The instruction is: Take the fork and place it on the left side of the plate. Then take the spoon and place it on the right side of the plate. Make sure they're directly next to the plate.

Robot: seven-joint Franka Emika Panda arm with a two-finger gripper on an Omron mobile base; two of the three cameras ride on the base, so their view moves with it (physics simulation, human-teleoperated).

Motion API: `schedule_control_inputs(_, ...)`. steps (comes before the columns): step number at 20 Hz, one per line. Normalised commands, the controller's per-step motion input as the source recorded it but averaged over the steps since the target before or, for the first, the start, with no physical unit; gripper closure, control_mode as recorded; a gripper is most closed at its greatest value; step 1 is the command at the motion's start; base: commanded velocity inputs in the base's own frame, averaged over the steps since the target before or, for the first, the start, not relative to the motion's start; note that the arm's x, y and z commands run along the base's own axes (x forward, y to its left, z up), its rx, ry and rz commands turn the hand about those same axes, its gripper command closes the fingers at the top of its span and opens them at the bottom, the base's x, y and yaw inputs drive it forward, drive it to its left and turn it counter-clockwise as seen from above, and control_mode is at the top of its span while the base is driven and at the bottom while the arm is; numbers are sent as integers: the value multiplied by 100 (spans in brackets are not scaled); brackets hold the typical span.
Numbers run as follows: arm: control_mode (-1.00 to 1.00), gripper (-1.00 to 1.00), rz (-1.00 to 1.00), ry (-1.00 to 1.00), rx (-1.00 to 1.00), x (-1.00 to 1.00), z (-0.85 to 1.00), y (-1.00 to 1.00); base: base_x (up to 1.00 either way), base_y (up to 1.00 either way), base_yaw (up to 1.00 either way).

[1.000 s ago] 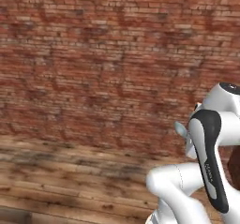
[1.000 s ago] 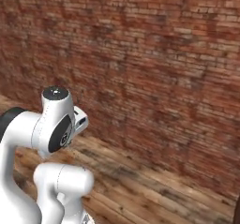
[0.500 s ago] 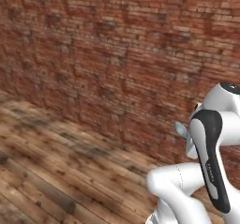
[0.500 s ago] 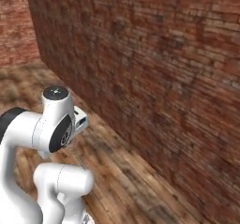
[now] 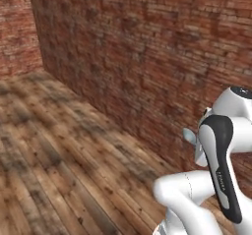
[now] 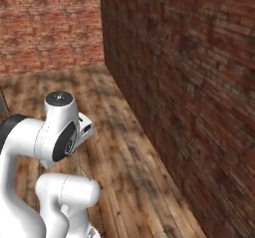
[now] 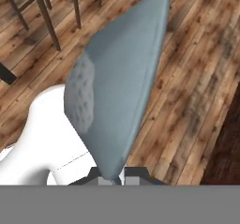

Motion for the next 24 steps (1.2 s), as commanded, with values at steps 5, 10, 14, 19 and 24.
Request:
schedule_control_inputs(5, 100, 100, 0, 0, 0, 0, 0, 0, 100, 26, 39)
schedule_control_inputs(10, 100, 100, 0, 0, 0, 0, 0, 0, 100, 33, 38)
schedule_control_inputs(14, 100, 100, 0, 0, 0, 0, 0, 0, 100, 25, 39)
schedule_control_inputs(19, 100, 100, 0, 0, 0, 0, 0, 0, 100, 6, 40)
schedule_control_inputs(24, 100, 100, 0, 0, 0, 0, 0, 0, 100, -2, 35)
